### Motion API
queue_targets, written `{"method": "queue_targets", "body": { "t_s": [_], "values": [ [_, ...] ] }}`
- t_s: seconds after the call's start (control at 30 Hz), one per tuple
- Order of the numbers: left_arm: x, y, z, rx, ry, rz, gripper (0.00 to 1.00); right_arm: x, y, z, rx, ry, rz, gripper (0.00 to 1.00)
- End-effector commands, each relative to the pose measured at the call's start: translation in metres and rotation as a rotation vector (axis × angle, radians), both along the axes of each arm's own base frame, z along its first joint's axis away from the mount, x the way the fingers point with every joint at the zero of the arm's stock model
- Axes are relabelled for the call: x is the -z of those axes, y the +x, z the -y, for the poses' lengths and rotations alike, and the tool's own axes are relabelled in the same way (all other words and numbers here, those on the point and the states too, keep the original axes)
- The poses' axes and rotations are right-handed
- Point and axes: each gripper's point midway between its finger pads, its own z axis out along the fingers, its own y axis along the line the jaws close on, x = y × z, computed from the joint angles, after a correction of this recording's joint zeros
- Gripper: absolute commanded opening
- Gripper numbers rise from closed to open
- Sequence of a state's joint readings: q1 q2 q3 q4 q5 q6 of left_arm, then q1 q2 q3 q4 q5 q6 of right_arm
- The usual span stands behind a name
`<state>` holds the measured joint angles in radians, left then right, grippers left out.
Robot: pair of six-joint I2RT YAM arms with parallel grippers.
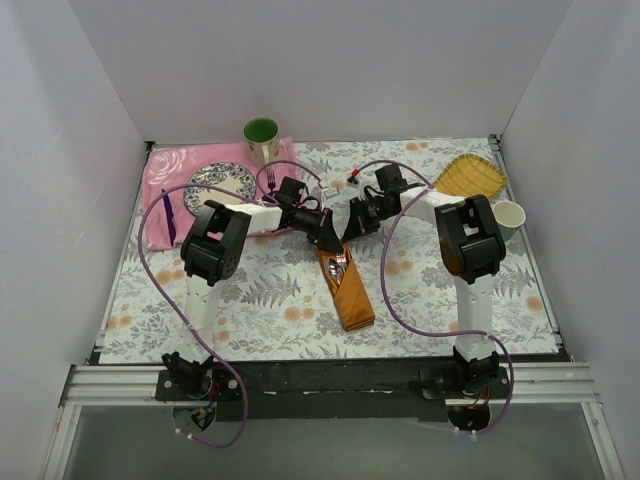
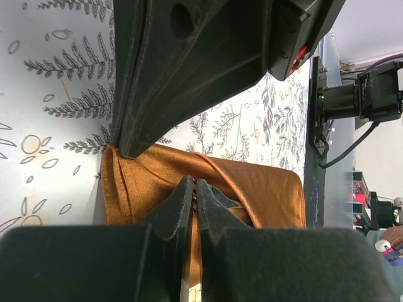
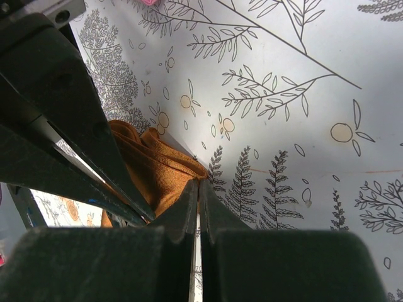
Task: Fold the napkin into a case and place the utensils inside
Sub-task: Insert the fork into the folded napkin.
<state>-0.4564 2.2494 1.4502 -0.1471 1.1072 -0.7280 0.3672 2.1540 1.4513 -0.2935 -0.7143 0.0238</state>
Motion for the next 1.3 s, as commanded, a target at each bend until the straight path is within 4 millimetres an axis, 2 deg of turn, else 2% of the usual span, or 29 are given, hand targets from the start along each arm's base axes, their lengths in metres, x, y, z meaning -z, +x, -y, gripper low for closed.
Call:
{"method": "queue_targets", "body": {
  "t_s": [0.0, 0.57, 0.83, 1.03, 1.2, 1.27],
  "values": [
    [-0.027, -0.009, 0.008, 0.029, -0.030, 0.075, 0.02, -0.007, 0.014, 0.000, 0.016, -0.018, 0.054, 0.01],
    [-0.029, -0.025, 0.014, 0.065, -0.039, 0.060, 0.03, -0.007, 0.014, -0.001, 0.015, -0.018, 0.052, 0.01],
    [-0.029, -0.026, 0.015, 0.059, -0.029, 0.061, 0.04, -0.007, 0.013, 0.000, 0.014, -0.016, 0.050, 0.01],
    [-0.031, -0.022, 0.016, 0.045, -0.019, 0.073, 0.18, -0.007, 0.013, -0.001, 0.013, -0.016, 0.049, 0.01],
    [-0.038, -0.016, 0.016, 0.039, -0.010, 0.132, 0.37, -0.010, 0.013, -0.001, 0.013, -0.013, 0.052, 0.01],
    [-0.042, -0.011, 0.015, 0.036, -0.009, 0.165, 0.41, -0.012, 0.014, 0.000, 0.014, -0.012, 0.055, 0.01]
  ]
}}
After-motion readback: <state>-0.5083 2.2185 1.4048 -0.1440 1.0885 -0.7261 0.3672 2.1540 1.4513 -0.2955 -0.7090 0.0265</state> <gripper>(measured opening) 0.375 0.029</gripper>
